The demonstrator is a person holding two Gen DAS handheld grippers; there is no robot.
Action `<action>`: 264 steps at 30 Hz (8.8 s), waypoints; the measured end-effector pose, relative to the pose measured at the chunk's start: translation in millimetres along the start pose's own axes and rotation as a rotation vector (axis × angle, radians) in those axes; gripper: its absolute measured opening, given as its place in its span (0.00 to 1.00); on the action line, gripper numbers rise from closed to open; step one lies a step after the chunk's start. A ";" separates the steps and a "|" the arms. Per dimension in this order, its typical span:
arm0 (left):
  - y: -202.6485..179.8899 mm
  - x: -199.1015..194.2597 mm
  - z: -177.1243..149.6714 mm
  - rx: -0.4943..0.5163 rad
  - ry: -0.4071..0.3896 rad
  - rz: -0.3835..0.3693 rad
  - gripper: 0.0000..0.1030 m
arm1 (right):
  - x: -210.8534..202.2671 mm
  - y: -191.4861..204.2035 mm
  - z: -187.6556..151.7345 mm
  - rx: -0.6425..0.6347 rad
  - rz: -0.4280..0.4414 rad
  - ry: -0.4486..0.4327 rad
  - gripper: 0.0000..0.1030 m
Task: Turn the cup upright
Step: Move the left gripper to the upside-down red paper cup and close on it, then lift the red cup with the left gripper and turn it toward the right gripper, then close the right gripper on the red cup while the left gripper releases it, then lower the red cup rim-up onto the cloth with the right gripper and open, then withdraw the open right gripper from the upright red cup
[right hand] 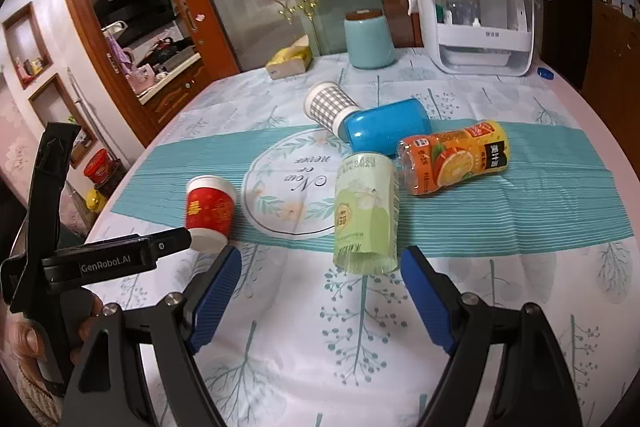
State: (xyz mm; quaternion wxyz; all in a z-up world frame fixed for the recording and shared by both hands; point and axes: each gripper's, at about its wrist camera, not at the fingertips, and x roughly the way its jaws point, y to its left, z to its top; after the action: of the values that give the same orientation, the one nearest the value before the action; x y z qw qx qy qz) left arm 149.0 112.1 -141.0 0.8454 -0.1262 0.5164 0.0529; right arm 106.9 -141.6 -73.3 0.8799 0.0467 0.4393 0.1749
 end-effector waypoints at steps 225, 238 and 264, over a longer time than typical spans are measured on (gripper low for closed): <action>-77.6 -13.1 -83.9 0.554 -0.102 -0.471 0.83 | -1.2 -23.9 -92.2 -0.225 0.059 -0.128 0.71; -88.1 -37.5 -107.9 0.580 -0.110 -0.461 0.85 | -26.2 -22.8 -108.5 -0.219 0.053 -0.114 0.73; -90.6 -110.0 -132.5 0.359 -0.176 -0.220 0.86 | -91.2 -51.0 -88.4 -0.002 -0.003 -0.055 0.74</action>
State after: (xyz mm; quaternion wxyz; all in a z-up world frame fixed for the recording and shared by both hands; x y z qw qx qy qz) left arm 4.3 -6.2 -86.7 0.8967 -0.0243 0.4249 -0.1215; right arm 0.3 -227.4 -70.3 0.8920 0.0501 0.4148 0.1725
